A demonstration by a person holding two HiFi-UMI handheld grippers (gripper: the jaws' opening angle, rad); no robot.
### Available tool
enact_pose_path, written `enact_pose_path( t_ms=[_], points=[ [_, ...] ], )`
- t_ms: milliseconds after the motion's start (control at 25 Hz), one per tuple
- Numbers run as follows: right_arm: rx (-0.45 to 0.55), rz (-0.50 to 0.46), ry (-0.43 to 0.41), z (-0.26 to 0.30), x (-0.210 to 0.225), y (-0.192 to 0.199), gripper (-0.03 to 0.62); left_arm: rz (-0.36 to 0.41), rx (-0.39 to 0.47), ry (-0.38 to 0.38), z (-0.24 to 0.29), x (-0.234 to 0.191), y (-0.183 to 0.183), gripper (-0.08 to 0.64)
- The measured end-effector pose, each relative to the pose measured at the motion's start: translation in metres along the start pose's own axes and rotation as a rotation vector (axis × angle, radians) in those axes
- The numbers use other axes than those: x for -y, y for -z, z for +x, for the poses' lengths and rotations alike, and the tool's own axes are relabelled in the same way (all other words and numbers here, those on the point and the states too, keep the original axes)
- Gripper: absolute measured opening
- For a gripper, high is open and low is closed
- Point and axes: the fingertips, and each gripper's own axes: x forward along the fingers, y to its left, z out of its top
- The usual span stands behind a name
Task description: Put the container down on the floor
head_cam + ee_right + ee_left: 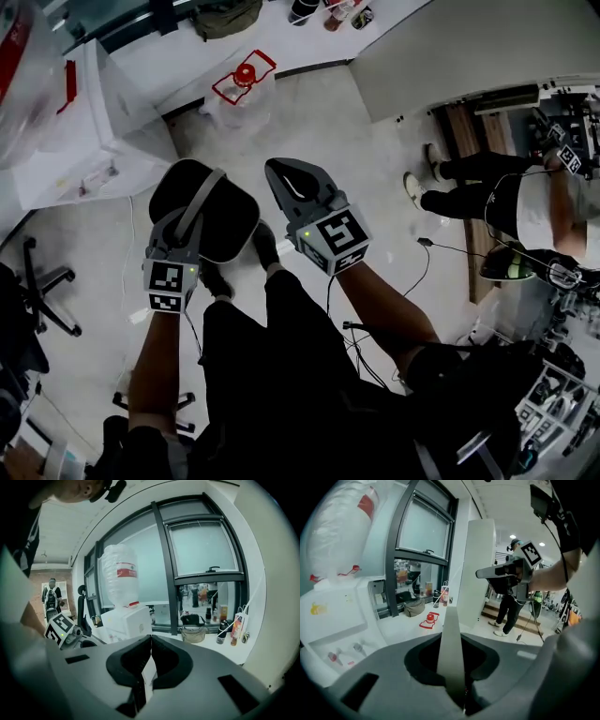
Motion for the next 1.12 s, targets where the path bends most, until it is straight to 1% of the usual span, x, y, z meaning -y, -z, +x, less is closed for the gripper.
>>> enact_pose_path(
  t_ms=[120, 320, 440, 640, 720, 840, 960, 1120],
  points=[
    [-0.019, 0.010, -0.004, 0.013, 0.007, 0.015, 0.006, -0.019, -0.013, -0.003, 0.024, -0.007, 0.015, 0.074],
    [-0.036, 0.022, -0.018, 0.029, 0.015, 0.042, 0.006, 0.010, -0.033, 0.013, 0.062, -0.009, 0.042, 0.074],
    [-0.027, 0.017, -0.032, 0.036, 0.021, 0.057, 0.006, 0.005, -0.043, 0.010, 0.082, -0.013, 0.058, 0.074],
    [-0.086, 0.025, -0.017, 0.052, 0.039, 0.095, 0.006, -0.002, -0.087, -0.002, 0.117, -0.021, 0.094, 0.074],
    [-0.102, 0.032, -0.015, 0.058, 0.046, 0.109, 0.006, -0.005, -0.085, 0.004, 0.130, -0.022, 0.106, 0.074],
    [-0.087, 0.039, -0.007, 0.071, 0.055, 0.119, 0.006, -0.019, -0.079, 0.006, 0.149, -0.022, 0.121, 0.074],
    [-0.086, 0.056, -0.020, 0.084, 0.057, 0.129, 0.006, -0.027, -0.095, -0.003, 0.165, -0.025, 0.137, 0.074],
    [-0.112, 0.031, -0.042, 0.095, 0.064, 0.152, 0.006, -0.030, -0.106, -0.008, 0.187, -0.026, 0.154, 0.074]
  ],
)
